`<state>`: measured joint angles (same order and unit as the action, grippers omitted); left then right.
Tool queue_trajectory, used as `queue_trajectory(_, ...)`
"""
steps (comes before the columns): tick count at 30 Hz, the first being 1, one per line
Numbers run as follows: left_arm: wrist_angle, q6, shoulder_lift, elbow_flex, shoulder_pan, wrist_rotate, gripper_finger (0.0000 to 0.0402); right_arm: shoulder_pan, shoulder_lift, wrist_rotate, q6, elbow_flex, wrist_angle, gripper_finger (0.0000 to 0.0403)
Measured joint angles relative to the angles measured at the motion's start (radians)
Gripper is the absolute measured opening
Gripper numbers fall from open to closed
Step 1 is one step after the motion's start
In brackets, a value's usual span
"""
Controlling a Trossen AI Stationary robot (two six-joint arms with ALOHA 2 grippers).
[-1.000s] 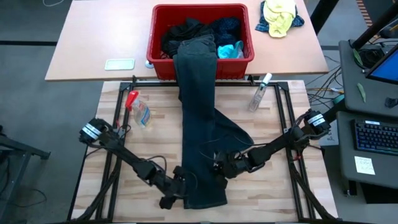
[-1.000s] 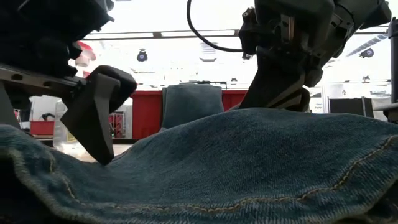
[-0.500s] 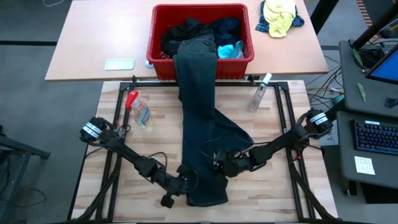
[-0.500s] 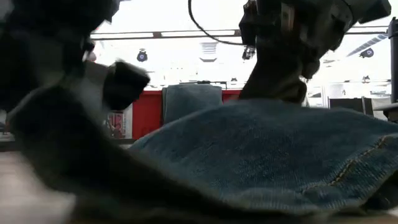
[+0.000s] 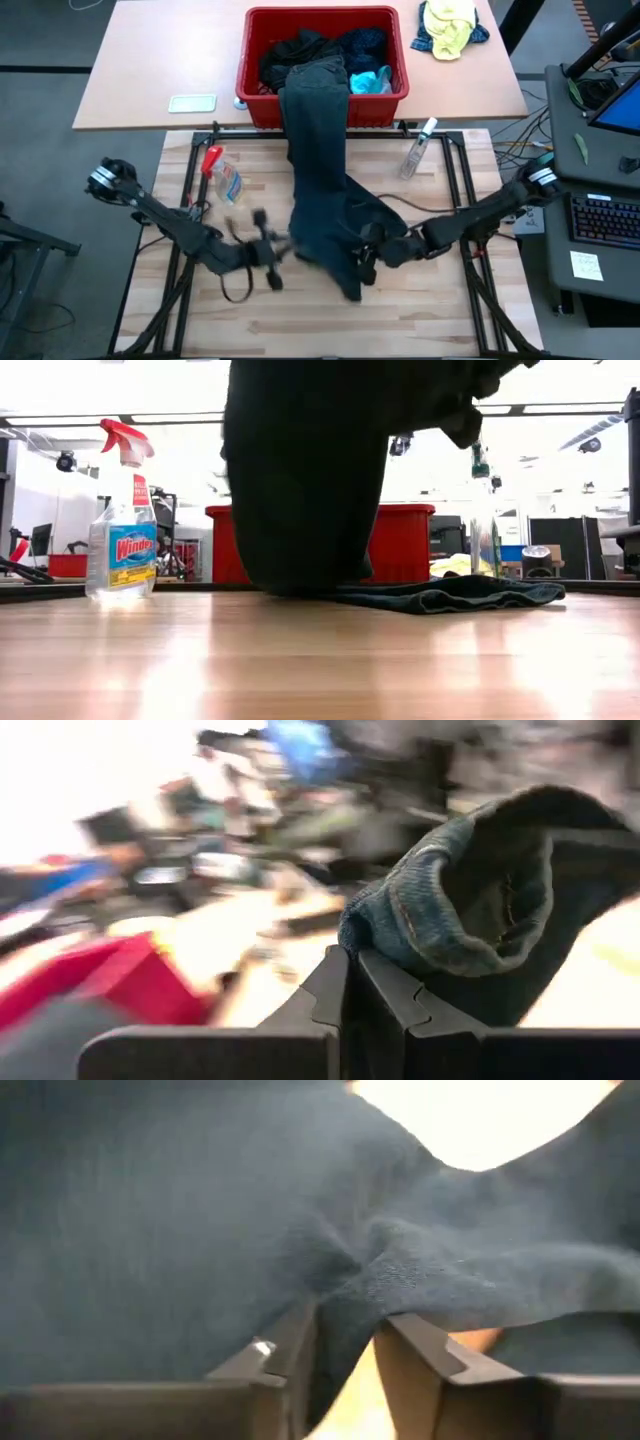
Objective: Fold Laundry from Bin
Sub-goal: Fold the blue pants
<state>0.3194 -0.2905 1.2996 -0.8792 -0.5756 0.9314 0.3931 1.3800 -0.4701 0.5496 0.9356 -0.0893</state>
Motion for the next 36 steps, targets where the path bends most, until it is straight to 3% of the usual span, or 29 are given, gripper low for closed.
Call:
queue_trajectory(2, 0.029, -0.107, -0.038, -0.019, 0.006, 0.070, 0.0000, -0.011, -0.045, -0.038, -0.028, 0.000, -0.032, 0.0138)
queue_trajectory(8, 0.043, -0.350, -0.078, -0.184, 0.057, 0.097, 0.0000, -0.028, -0.168, -0.130, -0.071, -0.005, -0.081, 0.0200)
queue_trajectory(13, 0.030, -0.514, -0.056, -0.365, 0.113, 0.105, 0.0000, -0.025, -0.167, -0.120, -0.081, -0.014, -0.154, 0.0226)
queue_trajectory(17, -0.036, -0.581, -0.021, -0.502, 0.151, 0.067, 0.0000, -0.025, -0.137, -0.123, 0.035, -0.030, -0.235, 0.0239)
queue_trajectory(23, -0.187, -0.606, 0.046, -0.712, 0.186, 0.046, 0.0000, -0.026, 0.011, -0.074, 0.241, -0.140, -0.182, 0.0253)
queue_trajectory(27, -0.287, -0.619, 0.114, -0.852, 0.195, 0.046, 0.0000, -0.025, 0.174, -0.040, 0.315, -0.158, -0.119, 0.0256)
queue_trajectory(32, -0.399, -0.644, 0.202, -1.045, 0.197, 0.048, 0.0000, -0.027, 0.361, -0.015, 0.311, -0.099, -0.032, 0.0245)
queue_trajectory(36, -0.531, -0.635, 0.278, -1.200, 0.201, 0.054, 0.0000, -0.027, 0.454, -0.004, 0.282, -0.025, -0.025, 0.0211)
